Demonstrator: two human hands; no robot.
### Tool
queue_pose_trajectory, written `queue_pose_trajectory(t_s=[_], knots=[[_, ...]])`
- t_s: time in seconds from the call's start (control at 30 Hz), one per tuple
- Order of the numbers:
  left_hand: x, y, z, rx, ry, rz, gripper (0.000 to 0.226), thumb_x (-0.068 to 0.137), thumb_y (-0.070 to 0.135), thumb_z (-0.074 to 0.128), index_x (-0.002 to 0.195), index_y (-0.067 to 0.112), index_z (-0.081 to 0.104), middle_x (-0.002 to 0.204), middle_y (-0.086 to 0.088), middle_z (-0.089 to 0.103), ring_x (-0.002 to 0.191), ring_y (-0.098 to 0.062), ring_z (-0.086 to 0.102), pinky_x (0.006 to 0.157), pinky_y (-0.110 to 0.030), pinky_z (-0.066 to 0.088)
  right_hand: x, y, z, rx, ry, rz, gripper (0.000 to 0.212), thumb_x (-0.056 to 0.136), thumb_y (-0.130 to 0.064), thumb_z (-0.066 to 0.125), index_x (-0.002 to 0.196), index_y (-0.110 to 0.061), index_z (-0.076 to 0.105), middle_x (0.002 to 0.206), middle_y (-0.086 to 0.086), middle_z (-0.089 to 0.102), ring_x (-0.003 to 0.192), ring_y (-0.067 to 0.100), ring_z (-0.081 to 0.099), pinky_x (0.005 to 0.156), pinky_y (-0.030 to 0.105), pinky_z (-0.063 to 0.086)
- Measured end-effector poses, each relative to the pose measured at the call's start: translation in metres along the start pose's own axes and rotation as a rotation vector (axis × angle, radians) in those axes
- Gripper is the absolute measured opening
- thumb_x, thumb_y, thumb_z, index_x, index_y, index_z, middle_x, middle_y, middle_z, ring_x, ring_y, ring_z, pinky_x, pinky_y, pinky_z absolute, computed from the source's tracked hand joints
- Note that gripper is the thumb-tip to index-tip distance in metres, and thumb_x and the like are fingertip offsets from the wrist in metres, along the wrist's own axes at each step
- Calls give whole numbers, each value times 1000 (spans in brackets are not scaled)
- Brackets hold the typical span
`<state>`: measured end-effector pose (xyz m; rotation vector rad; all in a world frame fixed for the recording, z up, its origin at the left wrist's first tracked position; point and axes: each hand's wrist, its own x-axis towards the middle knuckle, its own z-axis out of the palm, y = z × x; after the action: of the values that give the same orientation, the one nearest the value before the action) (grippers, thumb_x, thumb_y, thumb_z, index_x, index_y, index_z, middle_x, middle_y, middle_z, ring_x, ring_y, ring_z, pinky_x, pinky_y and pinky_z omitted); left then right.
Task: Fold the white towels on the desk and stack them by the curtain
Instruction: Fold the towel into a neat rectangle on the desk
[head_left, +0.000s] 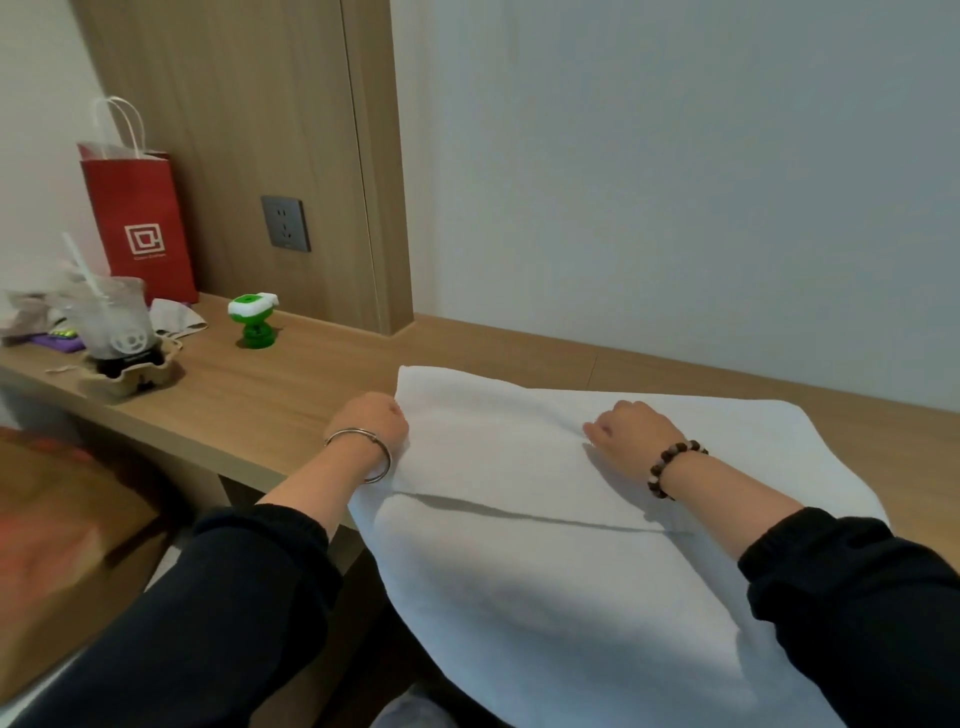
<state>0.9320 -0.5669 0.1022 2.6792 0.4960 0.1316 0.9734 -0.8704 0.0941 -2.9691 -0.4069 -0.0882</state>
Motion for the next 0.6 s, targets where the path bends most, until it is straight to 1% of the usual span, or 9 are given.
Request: queue_pose_trajectory(t_s=[0.03,0.07,0.13,0.2,0.23,0.3,0.33,0.4,0.6], knots=[[-3,4,2,235,70,74,24,88,20,52,109,18,63,121,-7,56,108,-26,51,86,-38,46,2,2,1,77,30,15,46,99,-34,32,68,-8,53,77,10,51,74,25,50,65,33,40],[-5,11,6,381,162,156,30,87,25,54,117,22,56,129,-6,49,116,-26,46,88,-38,43,4,4,0,163,49,45,45,99,-31,33,64,-7,47,71,12,49,68,26,47,58,32,34],[-12,32,13,423,256,318,38,91,32,49,129,24,48,138,-4,41,124,-26,39,92,-37,39,11,8,-1,230,21,84,42,100,-27,30,71,-4,48,77,14,54,74,28,48,59,32,30],[-20,52,22,355,76,376,41,96,38,36,134,24,43,141,-5,39,128,-28,36,98,-41,35,17,11,1,161,-105,82,42,102,-26,24,100,-1,58,107,16,59,98,29,53,76,32,35],[-24,60,30,337,-74,350,45,96,44,31,137,25,38,145,-7,35,132,-30,32,102,-46,31,20,13,2,113,-161,68,43,103,-27,23,118,-3,55,124,16,55,112,30,50,86,33,36],[-27,71,45,347,-298,269,59,95,58,25,147,33,18,158,-7,11,143,-35,11,109,-58,16,27,21,3,73,-240,63,49,104,-35,22,142,-9,38,148,11,37,132,29,37,104,35,29],[-24,75,52,366,-326,244,63,93,62,22,149,36,8,160,-5,-2,145,-35,-1,110,-61,9,32,27,3,58,-261,58,51,104,-39,22,147,-13,30,154,8,28,138,28,29,109,36,24],[-17,83,63,394,-315,242,66,92,66,18,149,40,-2,159,-2,-12,145,-34,-11,109,-65,2,40,40,6,37,-280,64,54,103,-43,22,151,-19,20,159,3,15,145,25,17,115,38,17],[16,112,89,395,-253,282,66,90,68,9,148,43,-8,159,-1,-16,145,-33,-15,108,-67,-3,67,80,7,59,-325,127,55,102,-45,21,153,-25,11,161,0,1,147,20,2,119,42,7]])
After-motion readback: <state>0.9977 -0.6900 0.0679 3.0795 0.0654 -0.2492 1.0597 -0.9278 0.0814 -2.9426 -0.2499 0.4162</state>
